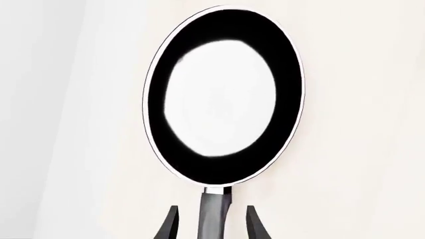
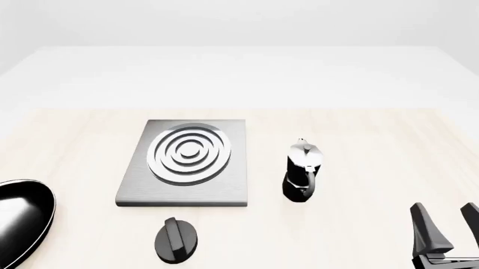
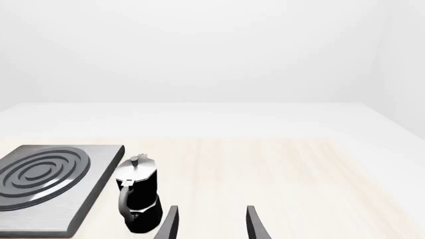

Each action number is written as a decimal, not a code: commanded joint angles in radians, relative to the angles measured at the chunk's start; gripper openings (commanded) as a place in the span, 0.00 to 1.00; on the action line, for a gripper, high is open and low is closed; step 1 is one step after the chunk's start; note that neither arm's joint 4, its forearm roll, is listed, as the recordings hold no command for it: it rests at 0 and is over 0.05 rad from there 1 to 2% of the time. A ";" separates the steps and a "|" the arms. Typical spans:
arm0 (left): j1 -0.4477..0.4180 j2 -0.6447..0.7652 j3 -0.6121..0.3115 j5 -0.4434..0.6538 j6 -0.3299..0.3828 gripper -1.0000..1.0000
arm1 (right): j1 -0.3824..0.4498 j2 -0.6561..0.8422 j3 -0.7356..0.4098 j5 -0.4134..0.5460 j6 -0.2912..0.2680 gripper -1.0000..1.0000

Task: Turn on the stove and put the frying pan on it.

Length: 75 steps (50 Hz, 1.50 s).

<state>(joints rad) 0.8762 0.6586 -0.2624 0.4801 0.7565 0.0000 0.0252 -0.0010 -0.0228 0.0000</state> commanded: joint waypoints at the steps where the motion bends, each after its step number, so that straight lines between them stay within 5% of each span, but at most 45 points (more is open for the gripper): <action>1: 0.019 0.045 0.014 -0.044 0.019 1.00 | 0.000 0.000 0.000 0.000 0.000 1.00; 46: 0.097 0.168 0.058 -0.158 0.134 1.00 | 0.000 0.000 0.000 0.000 0.000 1.00; 75: 0.134 0.408 0.138 -0.420 0.187 1.00 | 0.000 0.000 0.000 0.000 0.000 1.00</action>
<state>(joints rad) 0.9994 0.9973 -0.1460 0.1335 0.9273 -0.0001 0.0252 -0.0010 -0.0228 0.0000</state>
